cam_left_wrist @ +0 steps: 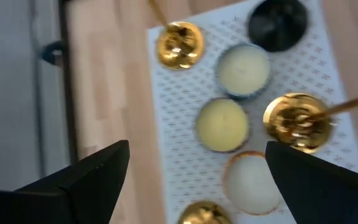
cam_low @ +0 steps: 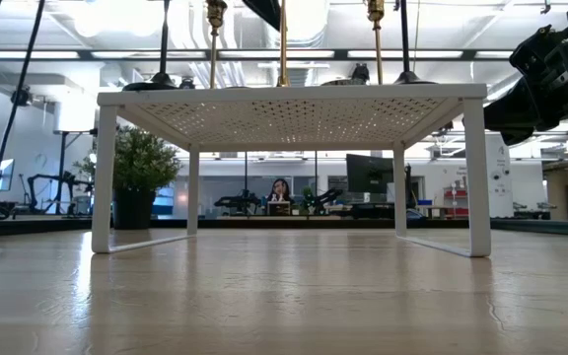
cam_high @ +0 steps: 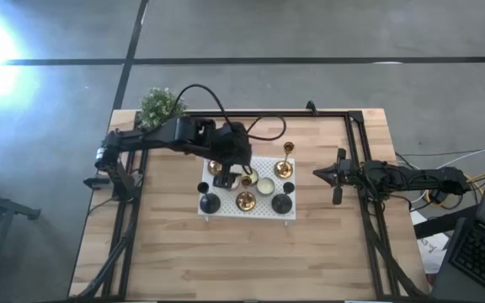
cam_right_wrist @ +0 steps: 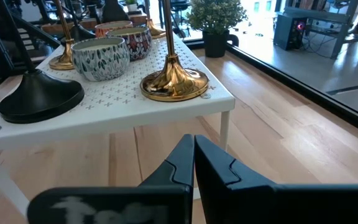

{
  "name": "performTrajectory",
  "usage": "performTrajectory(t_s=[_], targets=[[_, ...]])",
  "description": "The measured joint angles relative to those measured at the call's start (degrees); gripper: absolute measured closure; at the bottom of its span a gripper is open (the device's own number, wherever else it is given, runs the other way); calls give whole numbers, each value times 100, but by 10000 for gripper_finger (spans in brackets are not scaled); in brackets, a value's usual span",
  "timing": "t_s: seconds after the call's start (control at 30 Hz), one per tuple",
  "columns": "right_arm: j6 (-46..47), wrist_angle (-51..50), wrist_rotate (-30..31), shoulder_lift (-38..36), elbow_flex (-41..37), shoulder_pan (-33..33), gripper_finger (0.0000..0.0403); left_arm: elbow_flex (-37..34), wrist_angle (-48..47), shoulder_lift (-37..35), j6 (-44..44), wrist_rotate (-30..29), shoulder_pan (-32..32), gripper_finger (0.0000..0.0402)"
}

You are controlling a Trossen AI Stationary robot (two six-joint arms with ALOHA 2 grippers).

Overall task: Pick & Place candle stick holders
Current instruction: Return to Home Position

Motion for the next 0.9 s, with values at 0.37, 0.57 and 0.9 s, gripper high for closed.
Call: performTrajectory(t_s=[0.37, 0.57, 0.9], targets=[[-2, 1, 0, 1, 0, 2, 394, 746, 13, 0, 92, -876, -27, 21], [-2, 1, -2, 2, 0, 2, 394, 1329, 48, -29, 121, -874, -116, 21], [0, 0, -1, -1, 0, 2, 394, 1589, 22, -500, -174, -853, -368, 21]])
